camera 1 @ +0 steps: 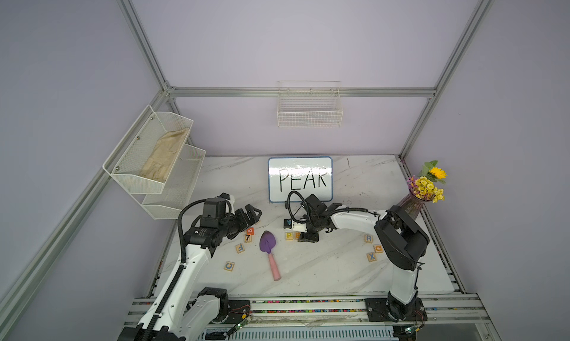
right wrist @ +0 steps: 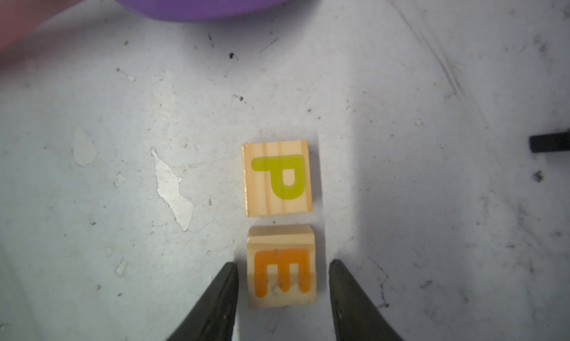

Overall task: Spell the uppercase word “pear” with letter blocks
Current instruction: Place the letter block at the center of the board, then adjust the letter block at the center of the board.

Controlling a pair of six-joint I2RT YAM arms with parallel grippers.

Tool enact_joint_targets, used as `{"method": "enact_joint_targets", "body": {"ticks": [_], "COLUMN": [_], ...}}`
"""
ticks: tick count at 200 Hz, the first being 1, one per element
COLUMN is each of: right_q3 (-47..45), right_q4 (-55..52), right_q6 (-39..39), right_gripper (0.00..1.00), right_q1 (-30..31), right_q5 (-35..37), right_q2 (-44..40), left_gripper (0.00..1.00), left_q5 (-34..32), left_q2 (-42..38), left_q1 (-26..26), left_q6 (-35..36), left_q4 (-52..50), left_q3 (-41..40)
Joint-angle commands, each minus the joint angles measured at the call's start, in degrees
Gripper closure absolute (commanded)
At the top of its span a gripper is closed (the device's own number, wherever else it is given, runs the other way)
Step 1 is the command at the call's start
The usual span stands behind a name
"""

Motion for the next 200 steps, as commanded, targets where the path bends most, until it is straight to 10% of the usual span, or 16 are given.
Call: {"method": "enact_joint_targets", "body": {"ticks": [1,83,95,100,117,156,200], "right_q3": [-0.91,-3.90,-4.48,-4.64,-4.97,-2.84,-0.07], "right_q4": [-2.45,2.00,2.00,2.00,1.91,3.67,2.19], "right_q6": [-1.02,2.62,2.96,3.19,4.19,12.51,38.60], "right_gripper": [0.49,0.47,0.27,0.04,0.03,0.03,0.03], "right_q1": [-0.37,-0.90,-0.98,-1.06,-1.33,-1.69,-1.75], "right_q5": [-0.86,-3.63,-3.61,-3.52,-2.44,10.56,28.11], "right_q2": [-1.16,-12.90,-15.03,-15.84,-17.57,-18.22,-19.91], "left_gripper": [0.00,0.00,0.00,0.00,0.00,0.00,0.00], "left_q5": [0.22,-0.13,0.02,-0.02,0.19,1.33,2.60], "left_q2": [-0.63,0.13,0.49,0.66,1.20,3.26,6.53], "left_q1": [-0.22,-0.21,-0.24,-0.18,-0.24,-0.22,-0.26], "left_q6": [1.17,2.13,2.23,2.24,2.26,2.93,4.02], "left_q4": [0.69,1.02,1.17,1.27,1.90,3.58,6.92], "left_q3": [-1.01,-0.74,-0.49,-0.48,-0.31,0.80,3.29]}}
